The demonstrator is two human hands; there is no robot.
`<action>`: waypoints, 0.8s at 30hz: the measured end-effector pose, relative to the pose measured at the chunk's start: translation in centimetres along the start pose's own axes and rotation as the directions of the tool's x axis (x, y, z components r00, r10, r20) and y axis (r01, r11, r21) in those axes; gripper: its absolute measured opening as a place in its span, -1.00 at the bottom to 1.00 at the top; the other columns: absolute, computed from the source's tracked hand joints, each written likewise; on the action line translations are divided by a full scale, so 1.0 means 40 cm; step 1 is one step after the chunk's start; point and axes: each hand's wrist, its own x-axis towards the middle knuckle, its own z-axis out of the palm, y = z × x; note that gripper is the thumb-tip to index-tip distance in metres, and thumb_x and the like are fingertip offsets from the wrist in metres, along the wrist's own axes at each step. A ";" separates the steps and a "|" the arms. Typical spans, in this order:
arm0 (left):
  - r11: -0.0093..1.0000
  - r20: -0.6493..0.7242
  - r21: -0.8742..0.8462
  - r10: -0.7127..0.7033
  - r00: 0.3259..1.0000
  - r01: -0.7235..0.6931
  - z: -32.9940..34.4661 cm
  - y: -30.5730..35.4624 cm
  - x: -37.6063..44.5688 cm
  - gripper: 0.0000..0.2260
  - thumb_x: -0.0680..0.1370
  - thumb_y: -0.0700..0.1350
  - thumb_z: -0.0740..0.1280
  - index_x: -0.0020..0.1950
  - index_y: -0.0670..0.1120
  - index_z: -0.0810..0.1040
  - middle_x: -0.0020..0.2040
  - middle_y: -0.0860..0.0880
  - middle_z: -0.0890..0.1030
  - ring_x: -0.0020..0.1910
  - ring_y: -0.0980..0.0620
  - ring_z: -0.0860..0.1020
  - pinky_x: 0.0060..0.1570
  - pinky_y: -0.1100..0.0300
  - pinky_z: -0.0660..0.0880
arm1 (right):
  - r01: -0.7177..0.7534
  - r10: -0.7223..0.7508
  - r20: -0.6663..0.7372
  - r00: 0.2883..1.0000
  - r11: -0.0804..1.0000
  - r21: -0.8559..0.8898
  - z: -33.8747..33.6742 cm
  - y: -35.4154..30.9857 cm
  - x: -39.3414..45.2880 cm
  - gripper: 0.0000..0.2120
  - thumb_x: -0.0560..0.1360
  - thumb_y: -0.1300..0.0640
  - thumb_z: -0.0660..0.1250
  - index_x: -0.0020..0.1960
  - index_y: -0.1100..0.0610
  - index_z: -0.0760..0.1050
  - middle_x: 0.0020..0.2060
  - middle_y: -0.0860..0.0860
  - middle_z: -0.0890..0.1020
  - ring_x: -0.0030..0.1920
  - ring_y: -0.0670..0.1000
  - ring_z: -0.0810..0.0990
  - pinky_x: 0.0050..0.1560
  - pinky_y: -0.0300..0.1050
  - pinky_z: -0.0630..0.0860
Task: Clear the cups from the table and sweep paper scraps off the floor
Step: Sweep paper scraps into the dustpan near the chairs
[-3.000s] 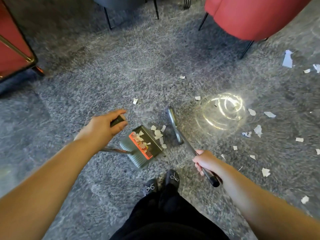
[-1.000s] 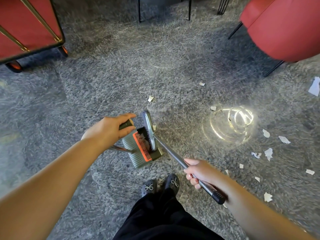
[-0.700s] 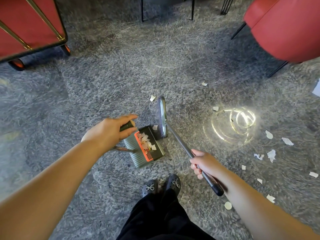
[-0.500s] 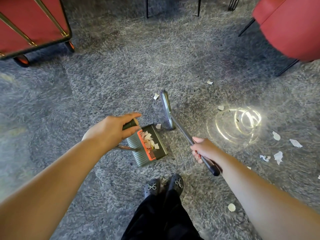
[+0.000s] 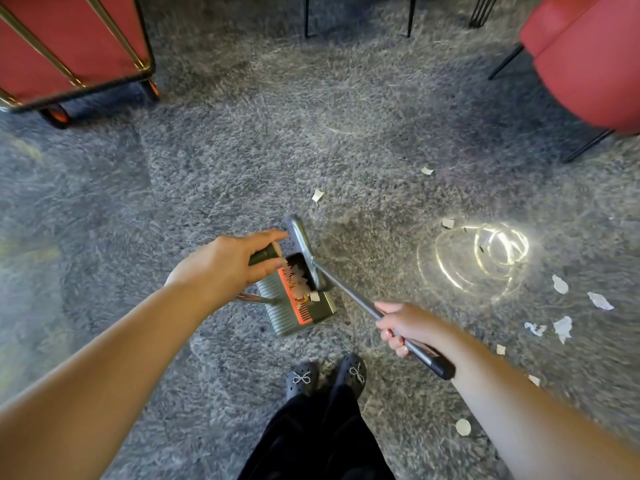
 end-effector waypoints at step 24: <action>0.991 -0.180 -0.093 -0.113 0.977 0.098 -0.002 -0.048 -0.035 -0.62 0.55 0.24 0.25 0.36 0.42 0.32 -0.18 0.07 0.59 -0.40 0.02 0.55 -0.45 0.12 0.50 | 0.165 -0.151 -0.076 0.986 0.954 0.251 -0.090 0.017 -0.119 -0.49 0.60 0.34 0.13 0.49 0.01 0.22 -0.46 -0.01 0.34 -0.58 -0.12 0.29 -0.63 -0.27 0.26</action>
